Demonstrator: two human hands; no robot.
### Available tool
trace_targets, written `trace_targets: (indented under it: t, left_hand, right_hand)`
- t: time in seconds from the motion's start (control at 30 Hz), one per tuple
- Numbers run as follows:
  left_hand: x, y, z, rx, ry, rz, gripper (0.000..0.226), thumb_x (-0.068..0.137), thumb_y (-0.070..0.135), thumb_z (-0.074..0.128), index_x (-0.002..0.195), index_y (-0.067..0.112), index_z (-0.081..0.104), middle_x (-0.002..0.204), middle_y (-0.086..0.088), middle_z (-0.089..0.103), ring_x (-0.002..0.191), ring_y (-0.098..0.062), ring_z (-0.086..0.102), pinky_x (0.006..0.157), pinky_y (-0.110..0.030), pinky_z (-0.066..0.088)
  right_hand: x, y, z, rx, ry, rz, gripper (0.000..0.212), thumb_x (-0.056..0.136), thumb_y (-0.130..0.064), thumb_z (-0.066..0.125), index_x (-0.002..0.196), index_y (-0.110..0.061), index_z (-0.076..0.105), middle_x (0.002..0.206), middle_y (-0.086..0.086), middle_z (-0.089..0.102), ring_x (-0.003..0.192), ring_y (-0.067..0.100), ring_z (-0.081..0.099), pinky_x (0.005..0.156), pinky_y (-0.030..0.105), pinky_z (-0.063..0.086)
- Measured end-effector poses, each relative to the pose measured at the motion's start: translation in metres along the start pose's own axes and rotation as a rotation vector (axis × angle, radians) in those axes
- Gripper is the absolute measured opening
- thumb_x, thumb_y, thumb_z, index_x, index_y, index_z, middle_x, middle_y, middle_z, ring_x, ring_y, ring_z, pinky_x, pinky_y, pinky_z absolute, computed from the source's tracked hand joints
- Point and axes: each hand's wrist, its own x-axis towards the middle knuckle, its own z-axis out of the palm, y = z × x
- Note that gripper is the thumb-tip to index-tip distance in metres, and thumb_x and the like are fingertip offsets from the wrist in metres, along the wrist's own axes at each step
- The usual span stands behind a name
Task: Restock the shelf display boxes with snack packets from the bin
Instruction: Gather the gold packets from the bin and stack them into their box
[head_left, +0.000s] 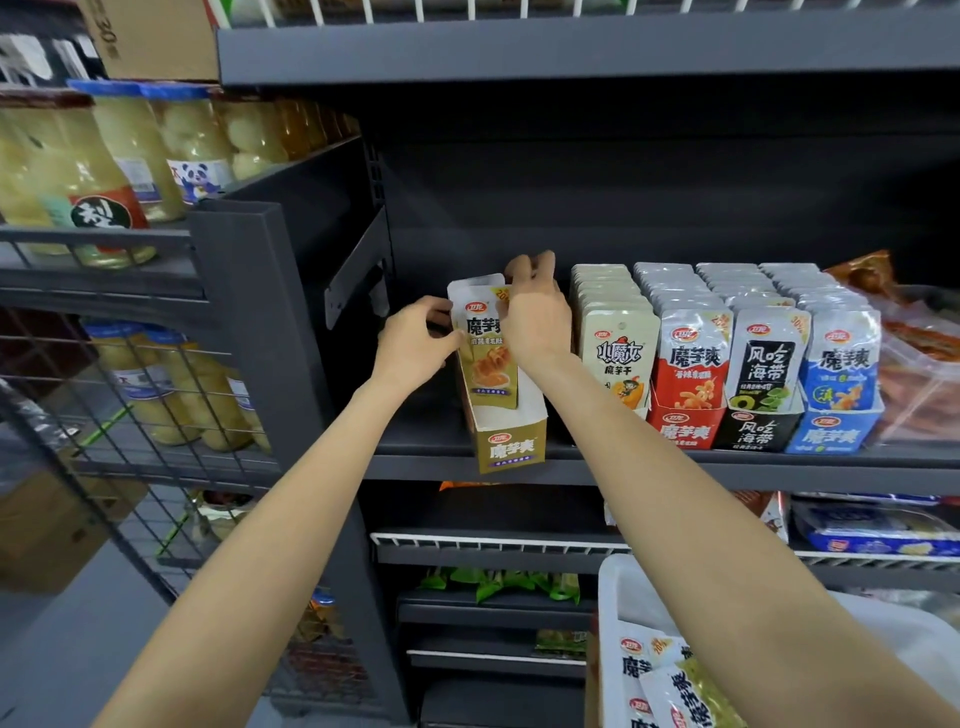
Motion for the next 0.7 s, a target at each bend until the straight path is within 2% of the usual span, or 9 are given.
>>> trace_targets:
  t: [0.07,0.13,0.23,0.33,0.47,0.57,0.63,0.7]
  left_hand:
    - [-0.002,0.002,-0.001,0.091,0.057,0.029,0.038,0.087,0.026,0.066,0.122,0.016,0.058,0.117,-0.002,0.061,0.094,-0.012,0.06,0.08,-0.03,0.052]
    - [-0.008,0.006,-0.001,0.151,0.12,0.057,0.037,0.089,0.029,0.062,0.123,0.017,0.057,0.119,-0.001,0.059,0.095,-0.009,0.055,0.081,-0.026,0.045]
    - [-0.025,0.015,0.001,0.135,0.235,0.129,0.027,0.09,0.029,0.059,0.116,0.019,0.059,0.108,0.007,0.06,0.091,-0.005,0.055,0.081,-0.03,0.049]
    - [-0.054,0.031,0.007,0.028,0.408,0.268,0.02,0.092,0.032,0.052,0.101,0.019,0.064,0.088,0.008,0.064,0.081,-0.008,0.057,0.071,-0.034,0.051]
    - [-0.104,0.054,0.024,-0.103,0.524,0.585,0.039,0.097,0.03,0.043,0.079,0.004,0.067,0.065,-0.004,0.062,0.056,-0.017,0.054,0.05,-0.031,0.04]
    - [-0.15,0.064,0.047,-0.204,0.37,0.706,0.044,0.099,0.028,0.039,0.077,0.003,0.068,0.062,0.001,0.062,0.052,-0.007,0.052,0.05,-0.019,0.038]
    - [-0.182,0.068,0.072,-0.224,0.163,0.683,0.036,0.097,0.025,0.044,0.08,0.005,0.069,0.069,0.008,0.061,0.061,0.005,0.048,0.06,-0.01,0.038]
    - [-0.209,0.068,0.104,-0.168,-0.109,0.581,0.022,0.091,0.023,0.051,0.091,0.011,0.069,0.075,0.01,0.062,0.068,0.006,0.049,0.065,-0.012,0.041]
  right_hand:
    - [-0.011,0.002,-0.005,0.096,0.025,-0.019,0.038,0.089,-0.007,0.056,0.126,-0.009,0.047,0.135,0.013,0.037,0.101,0.027,0.057,0.069,0.028,0.042]
    - [-0.03,0.007,-0.012,0.252,0.098,-0.044,0.032,0.09,-0.011,0.058,0.122,-0.011,0.052,0.129,0.009,0.044,0.095,0.02,0.058,0.07,0.024,0.043]
    - [-0.065,0.019,-0.027,0.511,0.145,-0.091,0.027,0.091,-0.011,0.058,0.117,-0.011,0.056,0.117,0.004,0.053,0.087,0.001,0.051,0.075,0.019,0.046]
    - [-0.105,0.033,-0.048,0.642,0.102,-0.088,0.023,0.091,-0.008,0.056,0.114,-0.012,0.059,0.11,-0.001,0.059,0.096,-0.002,0.05,0.084,0.011,0.042]
    - [-0.165,0.069,-0.077,0.71,-0.022,-0.026,0.019,0.094,-0.01,0.055,0.111,-0.015,0.062,0.106,-0.008,0.064,0.097,-0.001,0.057,0.085,0.008,0.041]
    - [-0.212,0.115,-0.088,0.707,-0.214,0.034,0.017,0.092,-0.01,0.059,0.102,-0.023,0.063,0.095,-0.012,0.068,0.089,0.001,0.063,0.079,0.009,0.045]
    - [-0.243,0.149,-0.088,0.672,-0.329,0.125,0.018,0.09,-0.009,0.061,0.098,-0.026,0.063,0.09,-0.012,0.069,0.083,0.002,0.064,0.076,0.011,0.047]
    - [-0.274,0.184,-0.088,0.601,-0.388,0.259,0.019,0.089,-0.008,0.062,0.095,-0.026,0.063,0.089,-0.01,0.07,0.081,0.001,0.063,0.074,0.01,0.047]
